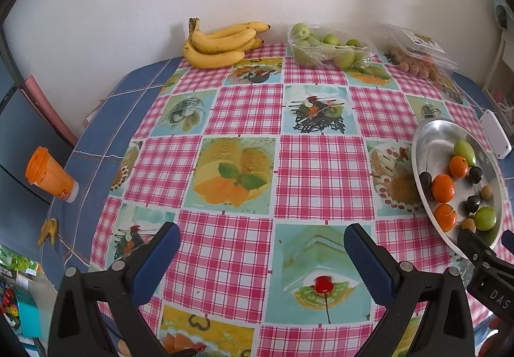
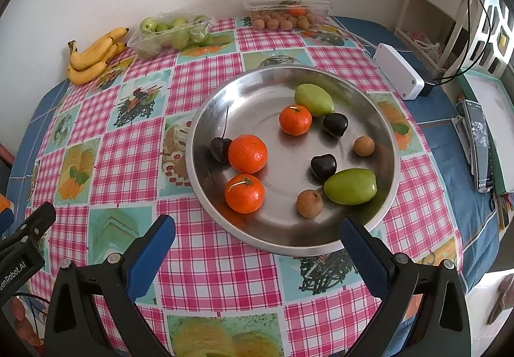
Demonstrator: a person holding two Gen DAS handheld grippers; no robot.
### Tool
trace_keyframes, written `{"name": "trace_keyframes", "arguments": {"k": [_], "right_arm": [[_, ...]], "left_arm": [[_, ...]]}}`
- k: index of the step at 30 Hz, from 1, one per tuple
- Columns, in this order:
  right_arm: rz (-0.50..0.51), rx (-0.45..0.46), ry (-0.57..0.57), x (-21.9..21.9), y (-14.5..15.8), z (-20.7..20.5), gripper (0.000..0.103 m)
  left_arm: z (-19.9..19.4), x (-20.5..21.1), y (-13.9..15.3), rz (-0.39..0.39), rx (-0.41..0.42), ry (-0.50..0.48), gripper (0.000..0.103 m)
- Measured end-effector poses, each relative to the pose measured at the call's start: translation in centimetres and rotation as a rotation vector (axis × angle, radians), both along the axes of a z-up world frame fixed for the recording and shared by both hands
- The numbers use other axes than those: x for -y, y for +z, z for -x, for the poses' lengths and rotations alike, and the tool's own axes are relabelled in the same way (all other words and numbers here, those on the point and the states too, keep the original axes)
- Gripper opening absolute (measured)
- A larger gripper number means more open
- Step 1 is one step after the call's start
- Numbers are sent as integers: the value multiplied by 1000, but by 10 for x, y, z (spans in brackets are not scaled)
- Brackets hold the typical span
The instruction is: Organize fruits
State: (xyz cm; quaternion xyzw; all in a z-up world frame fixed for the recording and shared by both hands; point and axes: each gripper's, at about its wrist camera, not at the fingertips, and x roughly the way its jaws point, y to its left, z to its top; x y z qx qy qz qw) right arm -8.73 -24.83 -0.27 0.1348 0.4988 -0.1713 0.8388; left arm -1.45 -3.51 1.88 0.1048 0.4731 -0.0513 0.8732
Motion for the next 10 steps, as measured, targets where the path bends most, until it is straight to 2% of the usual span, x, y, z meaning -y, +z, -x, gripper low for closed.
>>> {"name": "trace_keyframes", "arguments": {"k": [10], "right_arm": [[0, 1, -1, -1, 0, 0, 102]], "left_arm": [[2, 0, 5, 6, 29, 5, 103]]}}
